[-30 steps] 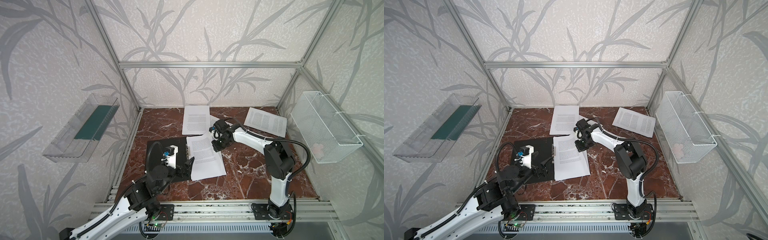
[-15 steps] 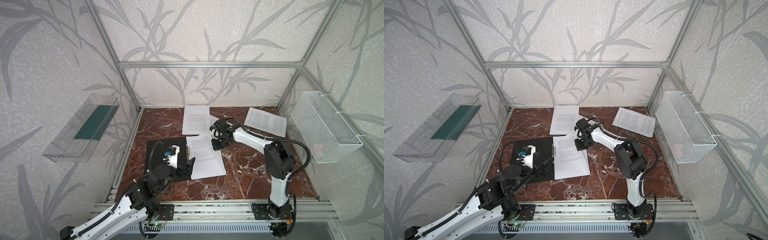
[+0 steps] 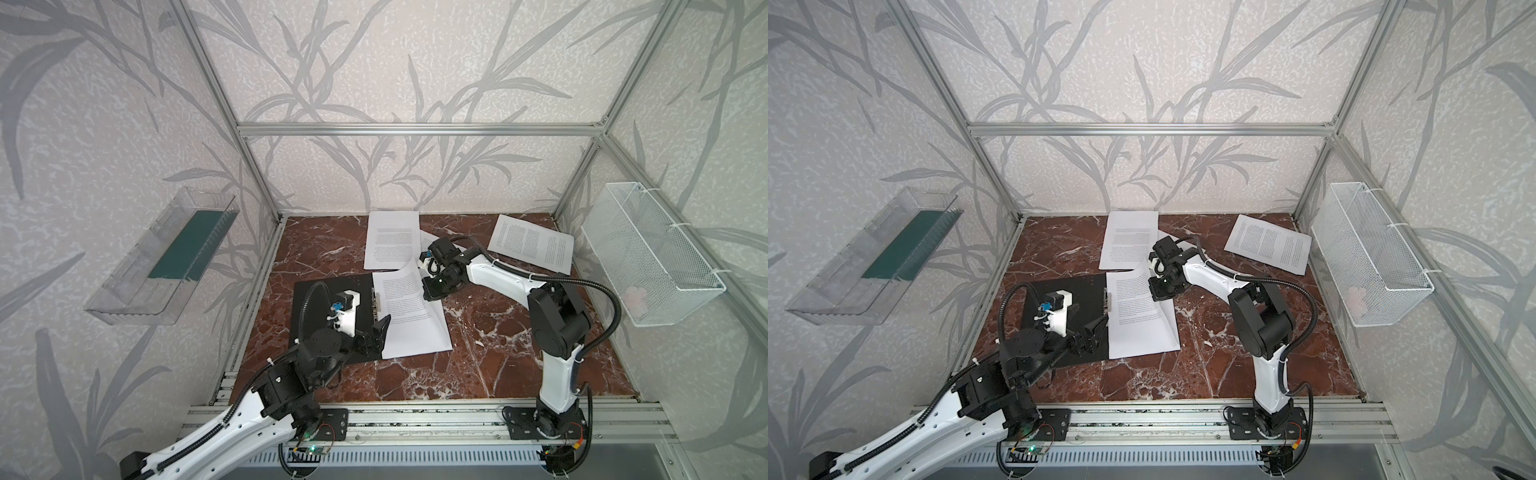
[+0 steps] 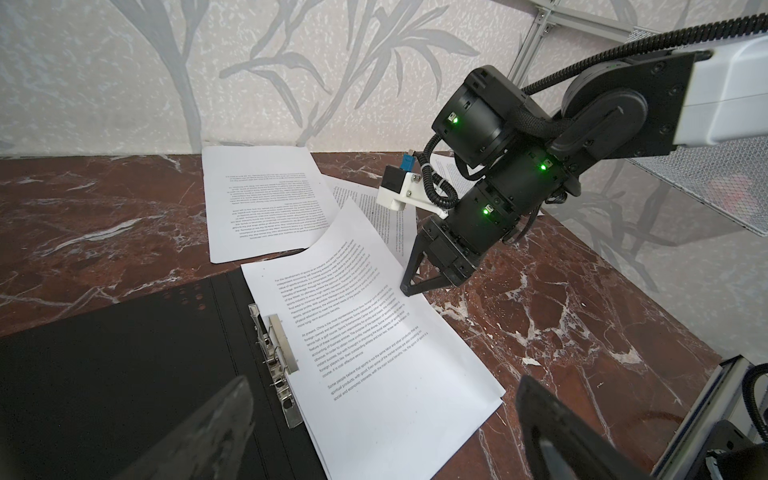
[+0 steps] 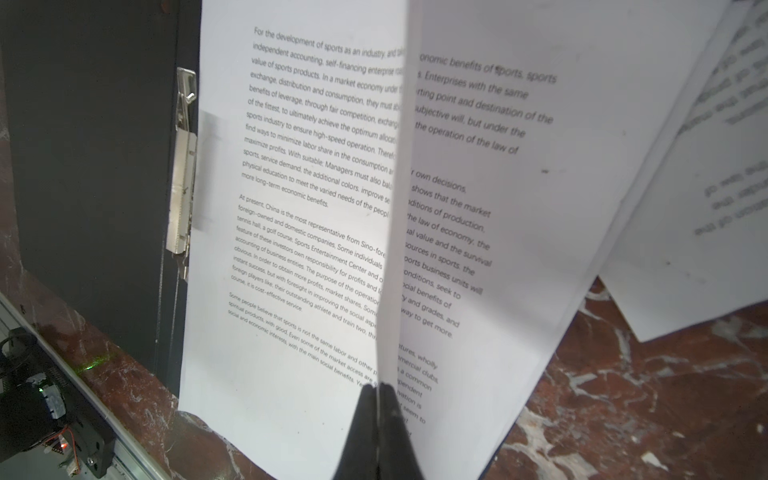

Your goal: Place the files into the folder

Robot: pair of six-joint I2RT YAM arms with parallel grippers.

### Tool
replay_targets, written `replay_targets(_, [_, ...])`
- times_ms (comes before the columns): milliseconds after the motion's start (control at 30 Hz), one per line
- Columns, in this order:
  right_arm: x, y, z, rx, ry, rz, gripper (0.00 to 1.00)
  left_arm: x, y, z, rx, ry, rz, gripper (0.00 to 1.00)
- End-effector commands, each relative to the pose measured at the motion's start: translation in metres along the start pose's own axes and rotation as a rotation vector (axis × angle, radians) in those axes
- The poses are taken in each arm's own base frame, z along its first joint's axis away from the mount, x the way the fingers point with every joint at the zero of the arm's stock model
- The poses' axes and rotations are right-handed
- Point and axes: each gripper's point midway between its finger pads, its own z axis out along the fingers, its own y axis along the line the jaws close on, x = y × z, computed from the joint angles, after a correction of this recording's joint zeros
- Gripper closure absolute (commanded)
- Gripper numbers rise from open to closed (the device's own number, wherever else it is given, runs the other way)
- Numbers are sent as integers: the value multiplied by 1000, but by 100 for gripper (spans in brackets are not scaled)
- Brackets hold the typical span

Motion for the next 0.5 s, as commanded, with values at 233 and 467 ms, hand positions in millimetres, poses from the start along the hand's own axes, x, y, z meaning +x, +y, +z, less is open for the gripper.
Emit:
replay_targets(233, [7,5,7,-50,29,26,100,-11,-3,-1,3,-27,4,1])
replay_targets(467, [10,5,10,-46,39,27,99,-11,-2,-1,0,-25,5,1])
